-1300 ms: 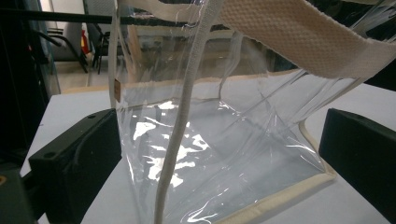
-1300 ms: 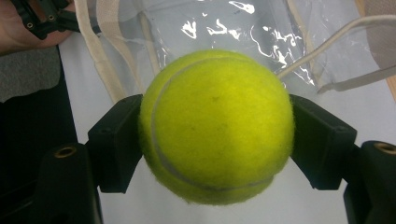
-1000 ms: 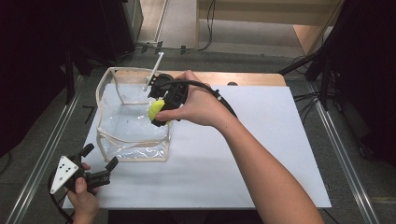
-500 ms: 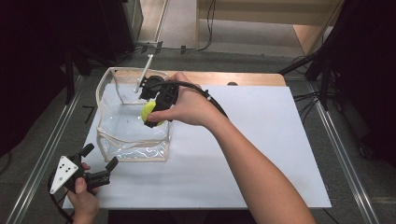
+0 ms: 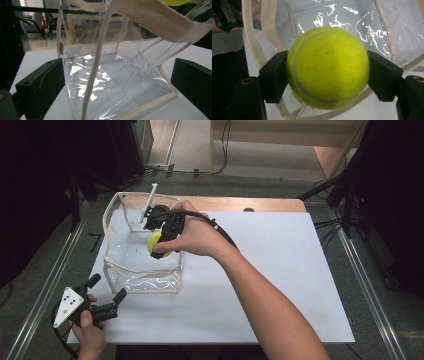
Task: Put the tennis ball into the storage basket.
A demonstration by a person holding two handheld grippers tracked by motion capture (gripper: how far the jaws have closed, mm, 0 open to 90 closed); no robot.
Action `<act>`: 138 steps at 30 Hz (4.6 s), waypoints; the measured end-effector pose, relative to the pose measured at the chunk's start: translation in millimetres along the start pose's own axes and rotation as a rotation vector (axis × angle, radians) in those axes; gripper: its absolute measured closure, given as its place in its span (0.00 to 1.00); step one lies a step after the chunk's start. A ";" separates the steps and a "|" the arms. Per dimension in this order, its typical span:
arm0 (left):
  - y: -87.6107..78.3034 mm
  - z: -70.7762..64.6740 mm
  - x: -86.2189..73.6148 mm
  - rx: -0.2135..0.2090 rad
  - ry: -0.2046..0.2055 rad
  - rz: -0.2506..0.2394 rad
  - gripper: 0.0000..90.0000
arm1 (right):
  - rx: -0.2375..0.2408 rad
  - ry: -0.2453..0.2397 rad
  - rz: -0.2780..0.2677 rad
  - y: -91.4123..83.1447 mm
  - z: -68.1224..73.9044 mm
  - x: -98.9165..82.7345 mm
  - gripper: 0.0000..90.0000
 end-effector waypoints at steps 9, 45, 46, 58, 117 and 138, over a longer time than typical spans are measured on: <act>-0.1 -0.1 0.0 -0.002 -0.002 -0.001 0.00 | 0.005 0.008 0.013 13.1 -2.6 -2.0 0.26; 0.5 -1.3 -0.1 -0.001 0.004 0.004 0.00 | -0.032 0.029 -0.043 -15.4 -0.1 -31.8 0.13; 0.5 -1.2 -0.1 -0.001 0.006 0.004 0.00 | -0.031 0.029 -0.042 -16.1 -0.2 -33.3 0.13; 0.9 -1.6 0.0 0.001 0.009 0.005 0.00 | -0.044 0.043 -0.047 -20.1 -1.8 -49.2 0.13; 2.0 -3.0 -0.2 0.004 0.022 0.012 0.00 | -0.090 0.128 -0.059 -1.1 -3.5 -126.0 0.12; 2.1 -3.9 -0.2 -0.001 0.029 0.012 0.00 | -0.080 0.203 -0.072 5.3 -3.4 -159.2 0.00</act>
Point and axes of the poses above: each handheld gripper's, and its own axes: y roughly forward along the jaws, x roughly out of its top, z roughly to its left, the point moved 1 cm from there along y, roughly forward along the jaws
